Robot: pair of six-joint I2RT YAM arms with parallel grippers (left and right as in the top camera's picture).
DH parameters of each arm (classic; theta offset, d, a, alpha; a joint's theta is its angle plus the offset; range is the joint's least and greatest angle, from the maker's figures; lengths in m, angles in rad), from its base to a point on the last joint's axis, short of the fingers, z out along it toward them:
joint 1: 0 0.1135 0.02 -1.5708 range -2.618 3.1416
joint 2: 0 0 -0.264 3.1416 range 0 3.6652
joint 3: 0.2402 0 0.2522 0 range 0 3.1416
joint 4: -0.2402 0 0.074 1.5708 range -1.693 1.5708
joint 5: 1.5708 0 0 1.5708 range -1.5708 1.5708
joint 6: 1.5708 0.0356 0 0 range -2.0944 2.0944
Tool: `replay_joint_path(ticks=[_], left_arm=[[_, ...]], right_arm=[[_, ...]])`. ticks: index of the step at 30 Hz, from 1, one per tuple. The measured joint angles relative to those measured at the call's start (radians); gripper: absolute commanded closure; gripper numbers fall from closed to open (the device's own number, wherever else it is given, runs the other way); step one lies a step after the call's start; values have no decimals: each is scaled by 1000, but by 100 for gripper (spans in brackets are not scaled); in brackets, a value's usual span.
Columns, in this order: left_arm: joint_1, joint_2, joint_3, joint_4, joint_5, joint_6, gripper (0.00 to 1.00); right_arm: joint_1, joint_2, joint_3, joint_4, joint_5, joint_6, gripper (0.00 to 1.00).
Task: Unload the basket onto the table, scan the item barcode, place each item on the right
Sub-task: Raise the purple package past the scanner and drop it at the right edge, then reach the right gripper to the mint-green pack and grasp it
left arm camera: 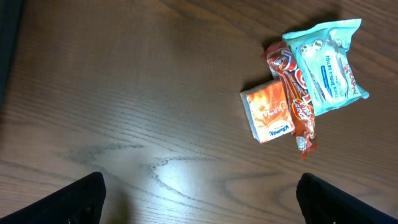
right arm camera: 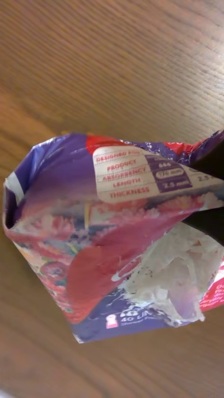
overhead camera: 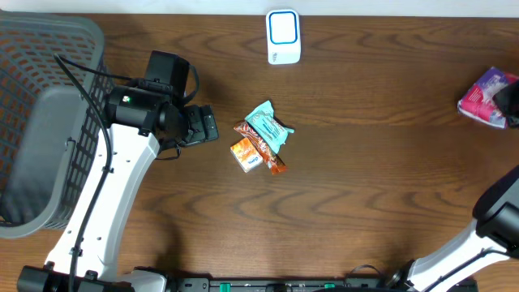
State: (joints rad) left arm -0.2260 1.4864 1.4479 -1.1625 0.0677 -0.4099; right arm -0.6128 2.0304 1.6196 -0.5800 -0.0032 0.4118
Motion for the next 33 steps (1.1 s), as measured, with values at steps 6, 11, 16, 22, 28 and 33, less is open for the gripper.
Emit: replay_joint_path(ticks=[6, 11, 16, 22, 28, 33], left_arm=[[0, 0, 0, -1, 0, 0, 2], [0, 0, 0, -1, 0, 0, 2], [0, 0, 0, -1, 0, 0, 2], [0, 0, 0, -1, 0, 0, 2], [0, 0, 0, 0, 0, 0, 2], [0, 0, 0, 0, 0, 0, 2]], right_arm=[[-24, 69, -2, 56, -1, 29, 55], [-48, 43, -1, 44, -40, -16, 39], [-34, -130, 0, 22, -155, -48, 20], [53, -325, 21, -59, -537, -94, 1], [310, -317, 17, -244, -760, -229, 1], [563, -238, -11, -245, -704, -319, 8]])
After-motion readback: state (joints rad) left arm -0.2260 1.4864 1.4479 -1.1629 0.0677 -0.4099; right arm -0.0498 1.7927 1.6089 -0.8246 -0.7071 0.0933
